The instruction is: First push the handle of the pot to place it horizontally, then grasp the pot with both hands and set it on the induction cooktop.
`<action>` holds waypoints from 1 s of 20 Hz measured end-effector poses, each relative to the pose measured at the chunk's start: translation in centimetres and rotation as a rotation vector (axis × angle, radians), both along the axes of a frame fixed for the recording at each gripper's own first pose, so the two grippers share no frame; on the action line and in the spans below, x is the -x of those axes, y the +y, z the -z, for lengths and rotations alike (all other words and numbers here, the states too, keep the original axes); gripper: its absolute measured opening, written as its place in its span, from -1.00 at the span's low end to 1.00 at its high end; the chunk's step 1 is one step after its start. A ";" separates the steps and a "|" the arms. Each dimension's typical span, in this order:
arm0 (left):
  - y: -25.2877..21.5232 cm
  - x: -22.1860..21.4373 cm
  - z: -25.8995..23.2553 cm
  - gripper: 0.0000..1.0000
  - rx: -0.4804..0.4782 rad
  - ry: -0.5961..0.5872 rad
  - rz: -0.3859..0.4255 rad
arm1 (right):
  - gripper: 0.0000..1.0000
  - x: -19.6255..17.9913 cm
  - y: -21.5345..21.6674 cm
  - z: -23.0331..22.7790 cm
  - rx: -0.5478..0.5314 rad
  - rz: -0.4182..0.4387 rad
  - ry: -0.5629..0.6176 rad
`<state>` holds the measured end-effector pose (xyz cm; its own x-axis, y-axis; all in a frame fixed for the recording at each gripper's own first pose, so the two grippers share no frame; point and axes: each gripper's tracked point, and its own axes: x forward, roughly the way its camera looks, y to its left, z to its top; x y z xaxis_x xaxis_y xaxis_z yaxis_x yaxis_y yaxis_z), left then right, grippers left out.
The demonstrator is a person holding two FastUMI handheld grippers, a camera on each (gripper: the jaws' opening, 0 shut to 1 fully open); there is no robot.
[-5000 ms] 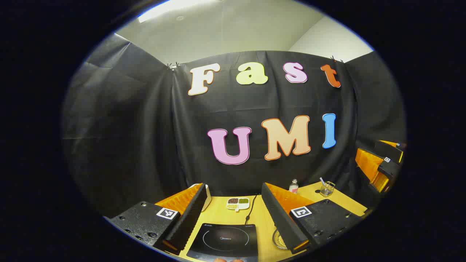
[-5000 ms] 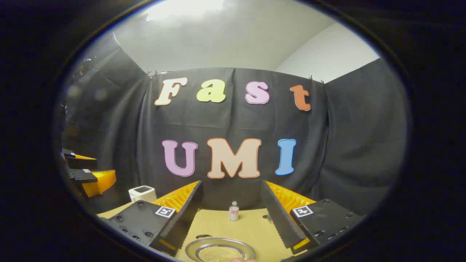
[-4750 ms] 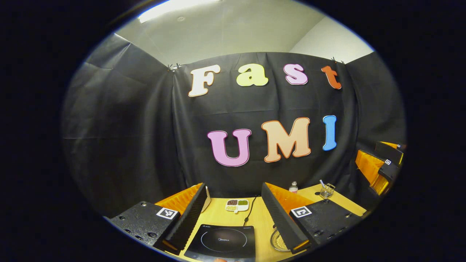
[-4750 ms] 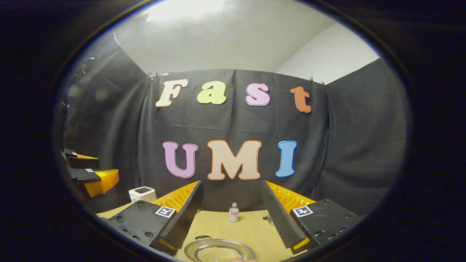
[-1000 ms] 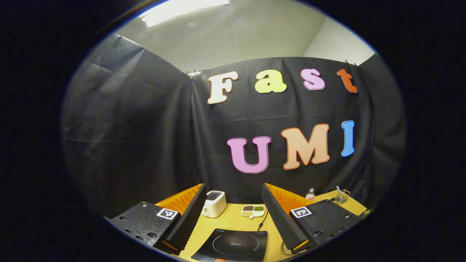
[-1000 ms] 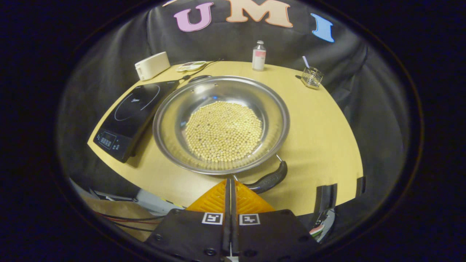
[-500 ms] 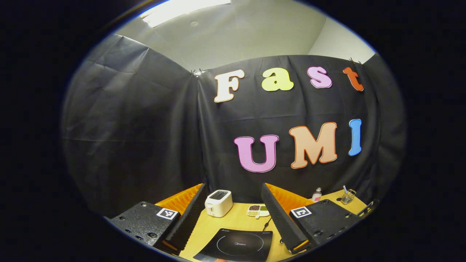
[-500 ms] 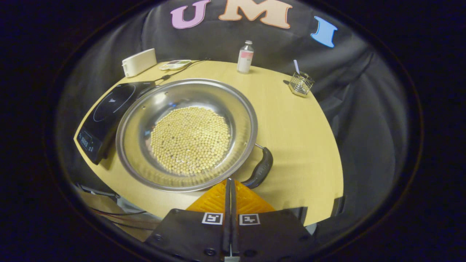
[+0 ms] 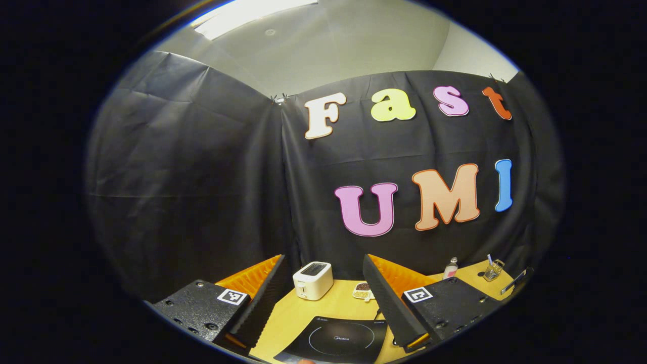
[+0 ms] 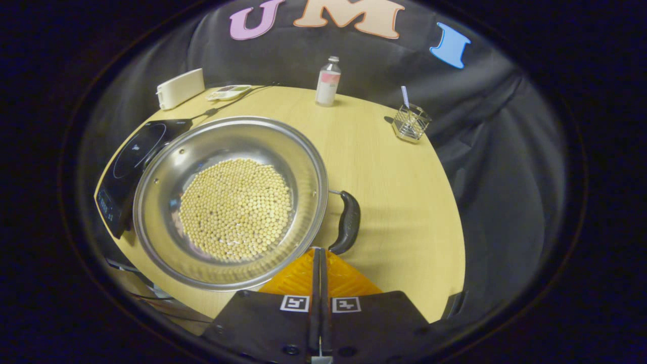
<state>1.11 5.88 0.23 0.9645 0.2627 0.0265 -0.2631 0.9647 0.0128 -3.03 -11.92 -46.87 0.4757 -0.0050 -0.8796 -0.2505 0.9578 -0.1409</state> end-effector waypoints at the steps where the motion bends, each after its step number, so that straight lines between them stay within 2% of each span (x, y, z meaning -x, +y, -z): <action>1: -0.3 -0.2 0.2 0.94 0.001 0.006 0.005 | -0.95 -0.1 0.0 0.2 -0.002 0.002 0.001; 6: -2.4 -1.6 1.7 0.94 0.018 0.039 0.051 | -0.94 0.4 -0.5 -0.3 -0.009 0.020 0.004; 7: -2.7 -1.8 2.1 0.99 0.023 0.049 0.062 | -0.94 0.6 -0.6 -0.5 -0.011 0.027 0.001; 11: -4.6 -3.0 4.3 0.94 0.054 0.104 0.107 | -0.94 0.4 -1.7 -2.2 -0.043 0.087 -0.038; 14: -6.3 -3.9 6.6 0.99 0.083 0.165 0.154 | -0.94 -0.2 -2.1 -3.5 -0.067 0.126 -0.072; 20: -10.4 -5.5 13.5 0.96 0.146 0.337 0.258 | -0.89 -2.1 -1.6 -5.2 -0.106 0.136 -0.142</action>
